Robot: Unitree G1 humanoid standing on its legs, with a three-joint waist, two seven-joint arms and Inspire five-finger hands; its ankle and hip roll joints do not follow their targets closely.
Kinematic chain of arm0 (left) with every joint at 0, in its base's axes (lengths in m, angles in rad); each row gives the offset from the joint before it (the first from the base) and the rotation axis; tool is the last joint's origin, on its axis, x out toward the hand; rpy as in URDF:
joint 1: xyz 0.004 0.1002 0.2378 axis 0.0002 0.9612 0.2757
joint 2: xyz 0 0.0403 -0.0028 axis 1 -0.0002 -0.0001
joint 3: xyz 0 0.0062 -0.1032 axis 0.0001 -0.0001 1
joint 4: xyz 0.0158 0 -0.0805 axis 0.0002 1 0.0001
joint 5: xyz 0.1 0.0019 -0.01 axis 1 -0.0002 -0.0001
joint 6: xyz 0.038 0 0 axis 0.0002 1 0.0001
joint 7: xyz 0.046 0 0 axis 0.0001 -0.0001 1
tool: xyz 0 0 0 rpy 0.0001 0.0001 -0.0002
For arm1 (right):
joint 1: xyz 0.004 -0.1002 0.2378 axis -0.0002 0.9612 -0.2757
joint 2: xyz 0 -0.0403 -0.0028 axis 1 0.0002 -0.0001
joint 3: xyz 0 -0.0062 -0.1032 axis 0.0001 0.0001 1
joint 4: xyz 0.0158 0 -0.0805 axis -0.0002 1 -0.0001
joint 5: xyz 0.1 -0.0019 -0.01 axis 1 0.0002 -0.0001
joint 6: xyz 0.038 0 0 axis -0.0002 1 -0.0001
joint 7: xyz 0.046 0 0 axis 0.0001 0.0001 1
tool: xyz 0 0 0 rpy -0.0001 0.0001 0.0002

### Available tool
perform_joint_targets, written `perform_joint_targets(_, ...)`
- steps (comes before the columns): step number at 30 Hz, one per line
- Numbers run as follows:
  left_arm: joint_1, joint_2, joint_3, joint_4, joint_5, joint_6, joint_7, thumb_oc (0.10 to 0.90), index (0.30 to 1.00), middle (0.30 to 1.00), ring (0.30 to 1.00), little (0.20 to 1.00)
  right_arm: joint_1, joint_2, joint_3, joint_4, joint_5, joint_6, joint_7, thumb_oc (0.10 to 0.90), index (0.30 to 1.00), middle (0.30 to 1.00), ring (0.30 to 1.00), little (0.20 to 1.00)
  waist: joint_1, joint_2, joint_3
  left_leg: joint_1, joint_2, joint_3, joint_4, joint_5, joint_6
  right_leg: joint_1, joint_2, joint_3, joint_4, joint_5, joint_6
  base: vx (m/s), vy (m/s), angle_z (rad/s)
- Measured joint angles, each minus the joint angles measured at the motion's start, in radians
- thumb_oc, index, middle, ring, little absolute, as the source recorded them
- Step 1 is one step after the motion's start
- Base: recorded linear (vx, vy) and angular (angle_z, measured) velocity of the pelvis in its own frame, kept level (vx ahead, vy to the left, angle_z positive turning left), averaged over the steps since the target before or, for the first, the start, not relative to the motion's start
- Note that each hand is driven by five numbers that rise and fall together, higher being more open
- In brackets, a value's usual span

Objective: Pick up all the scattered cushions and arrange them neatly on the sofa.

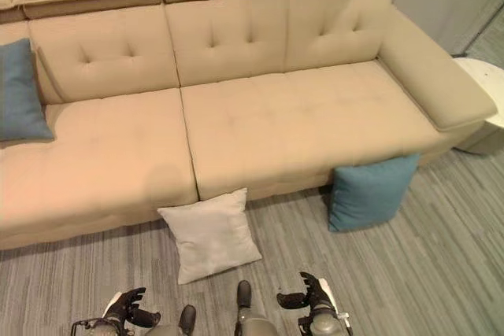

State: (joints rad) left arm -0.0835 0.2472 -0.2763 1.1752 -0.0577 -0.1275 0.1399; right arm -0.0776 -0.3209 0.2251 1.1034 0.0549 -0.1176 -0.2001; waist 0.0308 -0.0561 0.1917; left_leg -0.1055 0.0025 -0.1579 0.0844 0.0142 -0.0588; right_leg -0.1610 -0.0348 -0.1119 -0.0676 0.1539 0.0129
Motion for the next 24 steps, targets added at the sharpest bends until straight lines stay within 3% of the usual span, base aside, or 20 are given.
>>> perform_joint_targets(3, -0.052, -0.009, -0.018, -0.031, -0.005, -0.008, 0.004, 0.8, 0.9, 0.9, 0.9, 0.9, -0.023, -0.028, 0.001, -0.02, 0.005, -0.003, -0.003, 0.8, 0.9, 0.9, 0.9, 0.9, 0.004, -0.004, 0.047, -0.093, 0.008, 0.049, 0.079, 0.027, -0.039, -0.02, 0.004, -0.064, -0.009, 0.004, -0.022, -0.17, -0.124, 0.77)
perform_joint_targets(4, -0.078, -0.011, -0.018, -0.052, -0.023, -0.009, 0.005, 0.8, 0.9, 0.9, 0.9, 0.9, -0.062, -0.039, 0.001, -0.029, 0.008, -0.01, -0.004, 0.8, 0.9, 0.9, 0.9, 0.9, -0.017, -0.005, 0.085, -0.142, 0.019, 0.116, 0.111, 0.021, -0.042, -0.034, 0.004, -0.09, -0.009, -0.005, -0.04, -0.1, -0.084, 0.66)
perform_joint_targets(7, -0.107, -0.016, -0.02, -0.102, -0.066, -0.009, 0.01, 0.8, 0.9, 0.9, 0.9, 0.9, -0.088, -0.052, 0.002, -0.068, 0.025, -0.016, -0.006, 0.8, 0.9, 0.9, 0.9, 0.9, -0.04, 0.0, 0.119, -0.175, 0.033, 0.277, 0.107, -0.008, 0.001, -0.094, 0.006, -0.139, 0.011, -0.01, -0.049, -0.1, -0.116, 0.44)
perform_joint_targets(9, -0.129, -0.015, -0.02, -0.129, -0.092, -0.011, 0.019, 0.8, 0.9, 0.9, 0.9, 0.9, -0.111, -0.051, 0.005, -0.069, 0.038, -0.019, -0.008, 0.8, 0.9, 0.9, 0.9, 0.9, -0.049, 0.001, 0.136, -0.188, 0.037, 0.317, 0.082, -0.02, 0.018, -0.14, 0.009, -0.151, 0.039, -0.011, -0.05, -0.06, -0.06, 0.16)
perform_joint_targets(11, -0.16, -0.007, -0.019, -0.15, -0.115, -0.021, 0.032, 0.8, 0.9, 0.9, 0.9, 0.9, -0.138, -0.046, 0.005, -0.069, 0.046, -0.019, -0.015, 0.8, 0.9, 0.9, 0.9, 0.9, -0.046, -0.006, 0.147, -0.206, 0.028, 0.311, 0.044, -0.022, 0.03, -0.21, 0.015, -0.152, 0.072, -0.011, -0.05, -0.02, -0.03, 0.0)
perform_joint_targets(13, -0.238, 0.02, -0.02, -0.19, -0.158, -0.029, 0.05, 0.8, 0.9, 0.9, 0.9, 0.9, -0.198, -0.037, 0.031, -0.079, 0.062, -0.017, -0.033, 0.8, 0.9, 0.9, 0.9, 0.9, -0.045, -0.042, 0.202, -0.263, 0.025, 0.309, 0.044, 0.001, 0.037, -0.283, 0.007, -0.147, 0.108, -0.014, -0.038, 0.02, -0.001, 0.09)
perform_joint_targets(14, -0.248, 0.029, -0.018, -0.208, -0.171, -0.035, 0.055, 0.8, 0.9, 0.9, 0.9, 0.9, -0.224, -0.037, 0.045, -0.086, 0.07, -0.017, -0.041, 0.8, 0.9, 0.9, 0.9, 0.9, -0.043, -0.043, 0.205, -0.299, 0.028, 0.308, 0.05, 0.001, 0.037, -0.322, 0.007, -0.147, 0.12, -0.032, -0.011, -0.02, 0.045, 0.02)
perform_joint_targets(18, -0.402, 0.074, -0.031, -0.213, -0.241, -0.051, 0.092, 0.8, 0.9, 0.9, 0.9, 0.9, -0.412, -0.047, 0.072, -0.102, 0.094, -0.02, -0.07, 0.8, 0.9, 0.9, 0.9, 0.9, -0.042, -0.025, 0.282, -0.491, 0.03, 0.297, 0.171, -0.01, 0.053, -0.496, -0.01, -0.143, 0.217, -0.019, -0.02, -0.07, 0.058, 0.1)
perform_joint_targets(20, -0.468, 0.082, -0.032, -0.212, -0.273, -0.052, 0.106, 0.8, 0.9, 0.9, 0.9, 0.9, -0.505, -0.054, 0.075, -0.109, 0.118, -0.021, -0.083, 0.8, 0.9, 0.9, 0.9, 0.9, -0.04, -0.012, 0.32, -0.535, 0.027, 0.292, 0.201, -0.009, 0.055, -0.533, -0.017, -0.143, 0.237, -0.013, -0.032, -0.05, 0.063, 0.07)
perform_joint_targets(24, -0.604, 0.101, -0.055, -0.218, -0.335, -0.073, 0.144, 0.8, 0.9, 0.9, 0.9, 0.9, -0.669, -0.111, 0.082, -0.113, 0.153, -0.035, -0.126, 0.8, 0.9, 0.9, 0.9, 0.9, -0.036, 0.011, 0.324, -0.713, 0.014, 0.281, 0.301, -0.031, 0.073, -0.713, -0.053, -0.145, 0.357, -0.042, -0.073, -0.02, 0.062, 0.12)
